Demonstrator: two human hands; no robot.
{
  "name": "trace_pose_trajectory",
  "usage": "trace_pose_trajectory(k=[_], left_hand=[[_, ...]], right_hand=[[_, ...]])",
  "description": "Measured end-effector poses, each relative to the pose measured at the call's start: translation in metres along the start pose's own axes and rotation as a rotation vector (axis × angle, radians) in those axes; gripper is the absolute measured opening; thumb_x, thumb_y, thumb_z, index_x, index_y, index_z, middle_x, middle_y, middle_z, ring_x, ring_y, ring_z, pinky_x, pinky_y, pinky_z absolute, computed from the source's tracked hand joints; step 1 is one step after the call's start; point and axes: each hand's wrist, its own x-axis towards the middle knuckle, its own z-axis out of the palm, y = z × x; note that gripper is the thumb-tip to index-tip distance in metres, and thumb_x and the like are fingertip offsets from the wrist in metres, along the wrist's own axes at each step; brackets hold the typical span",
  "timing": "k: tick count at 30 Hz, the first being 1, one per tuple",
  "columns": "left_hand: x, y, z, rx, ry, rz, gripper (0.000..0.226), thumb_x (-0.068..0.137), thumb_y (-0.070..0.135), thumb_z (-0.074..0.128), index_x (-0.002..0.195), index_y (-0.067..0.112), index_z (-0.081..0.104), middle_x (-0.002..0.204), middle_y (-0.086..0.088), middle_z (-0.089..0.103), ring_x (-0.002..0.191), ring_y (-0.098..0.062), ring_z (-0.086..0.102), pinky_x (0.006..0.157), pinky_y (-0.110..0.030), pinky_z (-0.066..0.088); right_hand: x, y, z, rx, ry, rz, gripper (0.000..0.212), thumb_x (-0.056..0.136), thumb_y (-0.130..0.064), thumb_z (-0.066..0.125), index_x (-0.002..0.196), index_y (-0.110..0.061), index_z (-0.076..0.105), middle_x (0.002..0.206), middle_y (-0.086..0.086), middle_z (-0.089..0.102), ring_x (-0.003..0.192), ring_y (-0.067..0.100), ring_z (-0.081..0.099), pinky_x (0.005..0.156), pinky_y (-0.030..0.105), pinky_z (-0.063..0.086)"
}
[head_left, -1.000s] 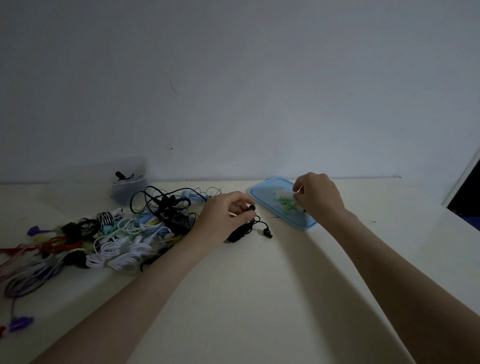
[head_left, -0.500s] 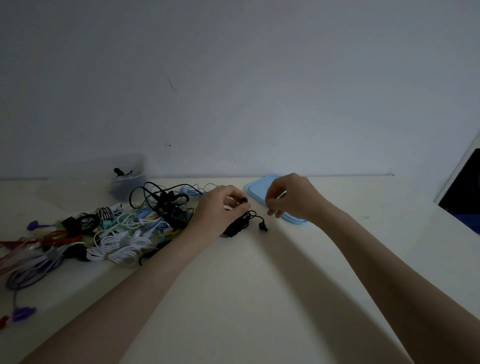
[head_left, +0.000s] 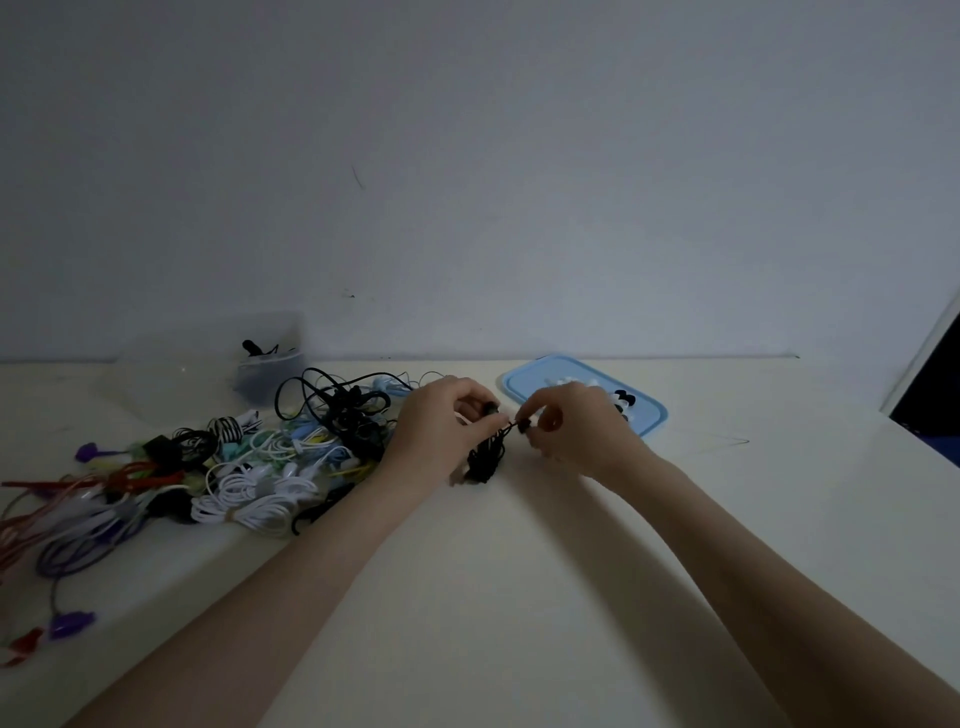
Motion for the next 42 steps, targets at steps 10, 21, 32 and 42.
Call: trace_pose_trajectory(k=[10, 21, 32, 42], left_hand=[[0.001, -0.005, -0.001, 0.032, 0.007, 0.008, 0.022, 0.082, 0.004, 0.061, 0.1, 0.016, 0.065, 0.087, 0.007, 0.059, 0.078, 0.002, 0.053, 0.064, -0.004, 0.04], [0.01, -0.003, -0.004, -0.279, -0.109, -0.219, 0.012, 0.086, 0.004, 0.061, 0.089, 0.015, 0.066, 0.08, 0.008, 0.066, 0.069, 0.005, 0.061, 0.072, -0.011, 0.048], [0.003, 0.004, -0.012, -0.485, -0.139, -0.34, 0.013, 0.085, 0.003, 0.062, 0.097, 0.005, 0.066, 0.081, -0.005, 0.066, 0.056, -0.002, 0.058, 0.059, -0.011, 0.048], [0.001, 0.003, -0.017, -0.744, -0.198, -0.468, 0.013, 0.088, 0.006, 0.057, 0.091, 0.012, 0.067, 0.071, -0.002, 0.068, 0.063, -0.009, 0.058, 0.061, -0.015, 0.049]], right_hand=[[0.007, 0.007, 0.032, 0.081, 0.345, -0.174, 0.02, 0.082, -0.004, 0.062, 0.098, -0.01, 0.071, 0.08, 0.011, 0.064, 0.071, 0.021, 0.057, 0.069, 0.028, 0.046], [0.012, 0.002, 0.041, 0.054, 0.384, -0.419, 0.024, 0.076, -0.005, 0.057, 0.095, -0.004, 0.07, 0.074, 0.01, 0.06, 0.058, 0.023, 0.059, 0.051, 0.04, 0.051], [0.01, 0.005, 0.038, 0.253, 0.406, -0.378, 0.012, 0.078, 0.002, 0.068, 0.09, 0.0, 0.07, 0.082, 0.011, 0.069, 0.068, 0.012, 0.06, 0.07, 0.008, 0.048], [0.002, 0.0, 0.028, 0.974, 0.169, -0.002, 0.009, 0.083, 0.005, 0.062, 0.083, -0.004, 0.066, 0.072, 0.001, 0.07, 0.072, 0.01, 0.069, 0.074, 0.016, 0.053]])
